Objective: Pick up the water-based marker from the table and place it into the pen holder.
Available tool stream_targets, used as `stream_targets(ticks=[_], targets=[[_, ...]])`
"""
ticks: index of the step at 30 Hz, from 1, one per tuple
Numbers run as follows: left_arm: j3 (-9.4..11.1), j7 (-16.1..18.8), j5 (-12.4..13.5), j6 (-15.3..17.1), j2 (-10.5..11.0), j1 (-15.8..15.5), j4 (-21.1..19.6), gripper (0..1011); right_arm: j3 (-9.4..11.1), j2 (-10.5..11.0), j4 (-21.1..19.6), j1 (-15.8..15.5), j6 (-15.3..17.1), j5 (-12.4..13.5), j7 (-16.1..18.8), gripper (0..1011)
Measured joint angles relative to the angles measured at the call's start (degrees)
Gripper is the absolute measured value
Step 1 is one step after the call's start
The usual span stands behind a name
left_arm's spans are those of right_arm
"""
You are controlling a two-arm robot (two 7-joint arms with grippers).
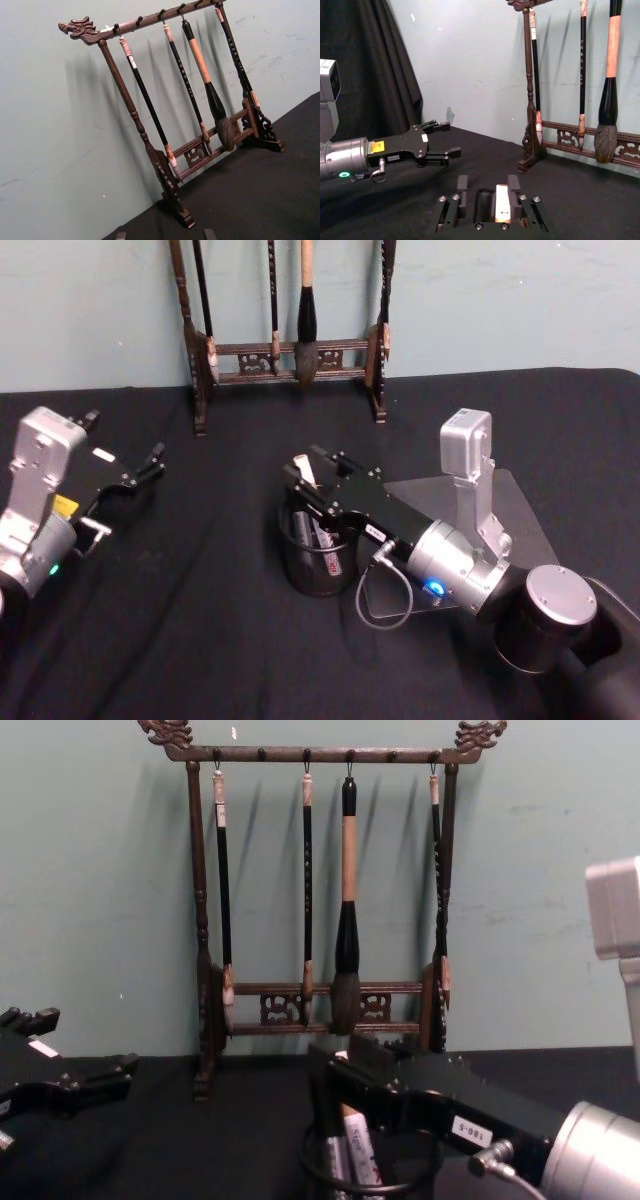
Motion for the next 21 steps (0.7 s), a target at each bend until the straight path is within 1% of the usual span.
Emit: stream_targets(ticks=[2, 5, 6, 7, 8, 10, 12, 16, 17, 21], targets=[[0.0, 0.0, 0.0, 0.0, 0.0, 0.0, 0.0, 1001, 0.0, 0.0, 0.0, 0.0, 0.0, 0.0, 0.0, 567], [0.0, 0.0, 0.0, 0.0, 0.0, 0.0, 0.0, 1001, 0.0, 0.0, 0.0, 0.0, 0.0, 0.0, 0.0, 626], [0.0, 0.0, 0.0, 0.0, 0.0, 0.0, 0.0, 1002, 0.0, 0.0, 0.0, 0.0, 0.0, 0.0, 0.0, 687], [0.0, 0.0, 0.0, 0.0, 0.0, 0.0, 0.0, 1001, 0.0, 0.0, 0.0, 0.0, 0.0, 0.1, 0.0, 707], [0.0, 0.0, 0.0, 0.0, 0.0, 0.0, 0.0, 1001, 0.0, 0.0, 0.0, 0.0, 0.0, 0.1, 0.1, 764], [0.0, 0.0, 0.0, 0.0, 0.0, 0.0, 0.0, 1001, 0.0, 0.0, 0.0, 0.0, 0.0, 0.1, 0.0, 797], [0.0, 0.0, 0.0, 0.0, 0.0, 0.0, 0.0, 1001, 0.0, 0.0, 0.0, 0.0, 0.0, 0.1, 0.0, 873], [0.0, 0.0, 0.0, 0.0, 0.0, 0.0, 0.0, 1001, 0.0, 0.0, 0.0, 0.0, 0.0, 0.1, 0.0, 958], [0.0, 0.0, 0.0, 0.0, 0.0, 0.0, 0.0, 1001, 0.0, 0.0, 0.0, 0.0, 0.0, 0.1, 0.1, 1000], [0.0, 0.0, 0.0, 0.0, 0.0, 0.0, 0.0, 1001, 0.0, 0.0, 0.0, 0.0, 0.0, 0.1, 0.0, 1000]])
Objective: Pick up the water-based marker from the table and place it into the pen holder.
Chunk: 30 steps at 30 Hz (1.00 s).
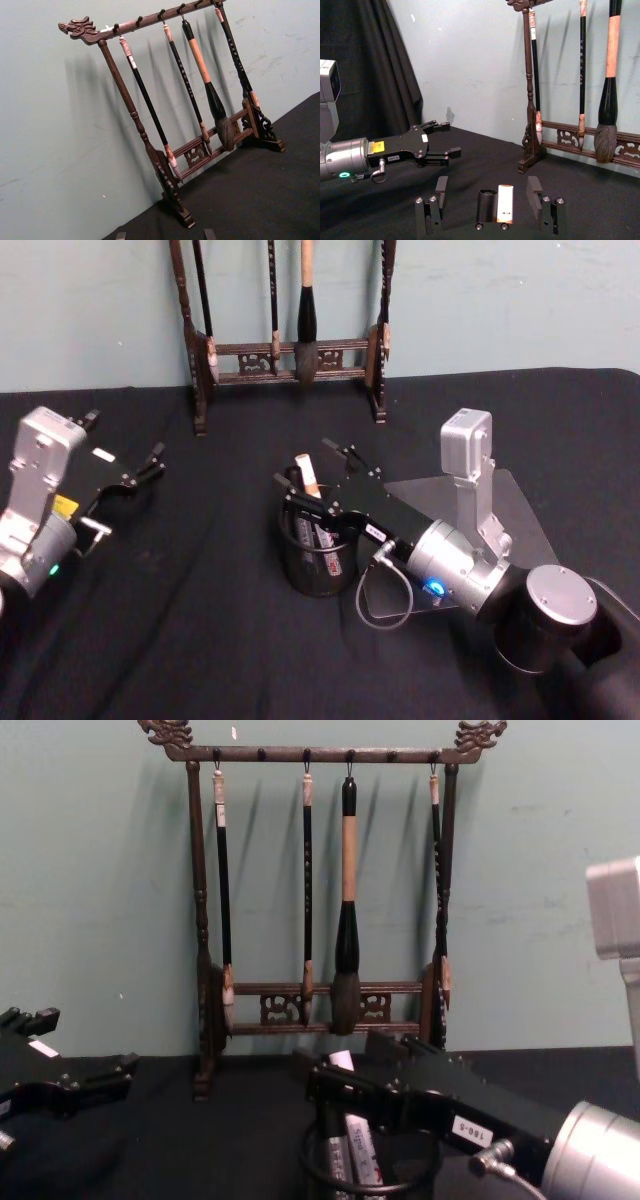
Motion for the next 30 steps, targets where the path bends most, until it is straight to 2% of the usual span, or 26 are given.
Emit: stream_targets(ticks=[9, 14, 19, 20, 22, 30], targets=[[0.0, 0.0, 0.0, 0.0, 0.0, 0.0, 0.0, 1001, 0.6, 0.3, -0.8, -0.1, 0.0, 0.7, 0.3, 1000], [0.0, 0.0, 0.0, 0.0, 0.0, 0.0, 0.0, 1001, 2.2, 1.3, -3.1, -0.8, -0.8, 0.6, -1.1, 1000], [0.0, 0.0, 0.0, 0.0, 0.0, 0.0, 0.0, 1001, 5.0, 2.7, -5.7, -2.2, -1.0, -0.2, -4.4, 1000], [0.0, 0.0, 0.0, 0.0, 0.0, 0.0, 0.0, 1001, 5.0, 2.7, -5.7, -2.2, -1.0, -0.2, -4.4, 1000], [0.0, 0.0, 0.0, 0.0, 0.0, 0.0, 0.0, 1002, 7.1, 3.4, -6.7, -3.3, -1.0, -1.3, -7.0, 1000], [0.0, 0.0, 0.0, 0.0, 0.0, 0.0, 0.0, 1001, 11.3, 4.4, -7.3, -5.8, -0.5, -4.7, -12.6, 1000]])
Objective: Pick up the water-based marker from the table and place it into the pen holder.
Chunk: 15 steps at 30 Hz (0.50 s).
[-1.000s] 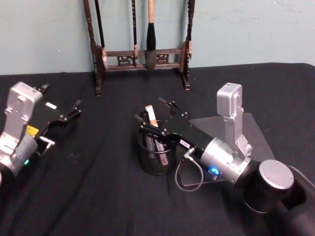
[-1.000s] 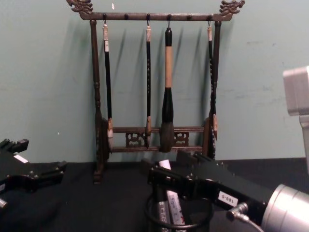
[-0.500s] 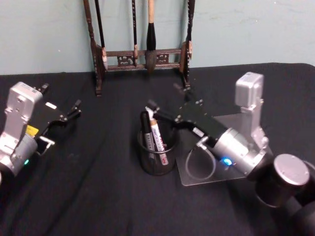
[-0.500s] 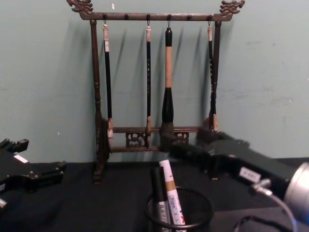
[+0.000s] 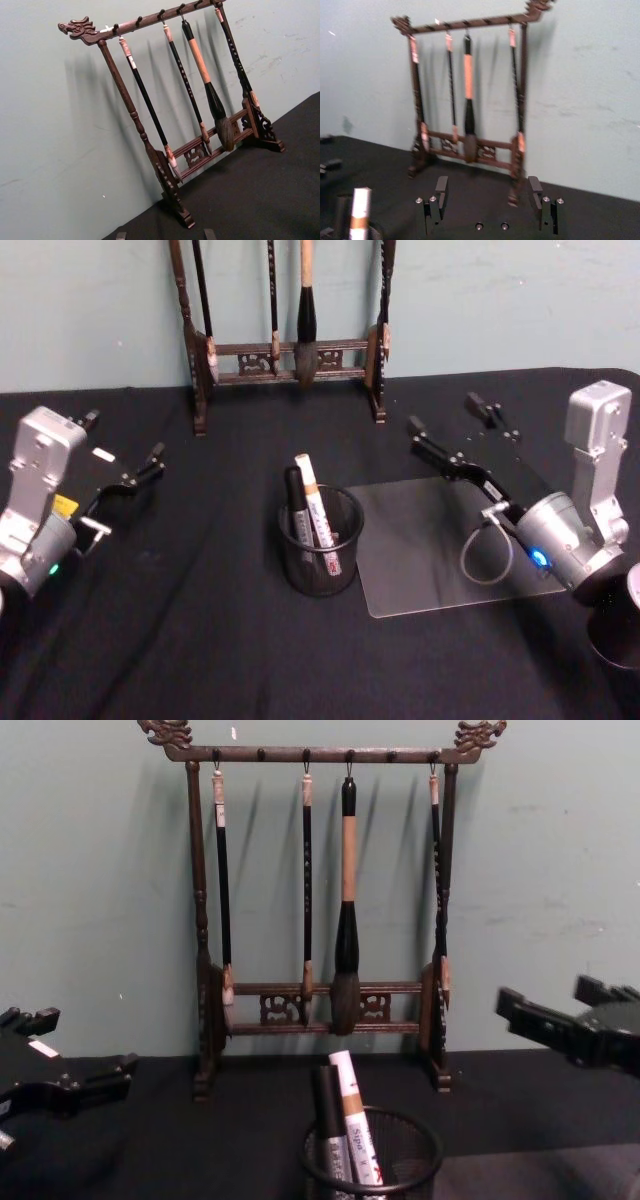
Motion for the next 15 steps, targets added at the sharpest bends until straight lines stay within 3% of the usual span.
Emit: stream_targets(ticks=[5, 15], targets=[[0.0, 0.0, 0.0, 0.0, 0.0, 0.0, 0.0, 1001, 1.5, 0.0, 0.8, -1.2, 0.5, -1.9, -1.9, 1000], [0.0, 0.0, 0.0, 0.0, 0.0, 0.0, 0.0, 1001, 1.7, -1.0, 3.6, -1.4, 0.8, -5.7, -3.1, 1000]])
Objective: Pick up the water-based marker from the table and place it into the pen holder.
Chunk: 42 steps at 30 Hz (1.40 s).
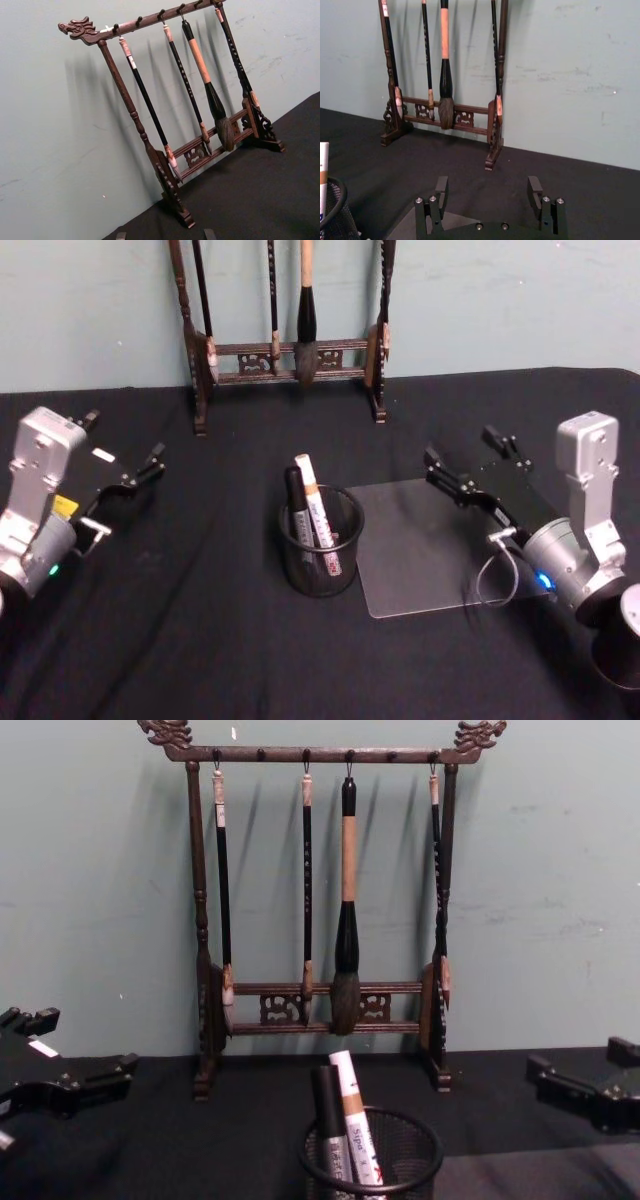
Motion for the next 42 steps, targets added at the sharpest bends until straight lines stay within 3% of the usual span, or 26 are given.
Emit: stream_targets(ticks=[42], targets=[[0.0, 0.0, 0.0, 0.0, 0.0, 0.0, 0.0, 1001, -0.1, 0.0, -0.1, 0.1, 0.0, 0.1, 0.1, 1000]])
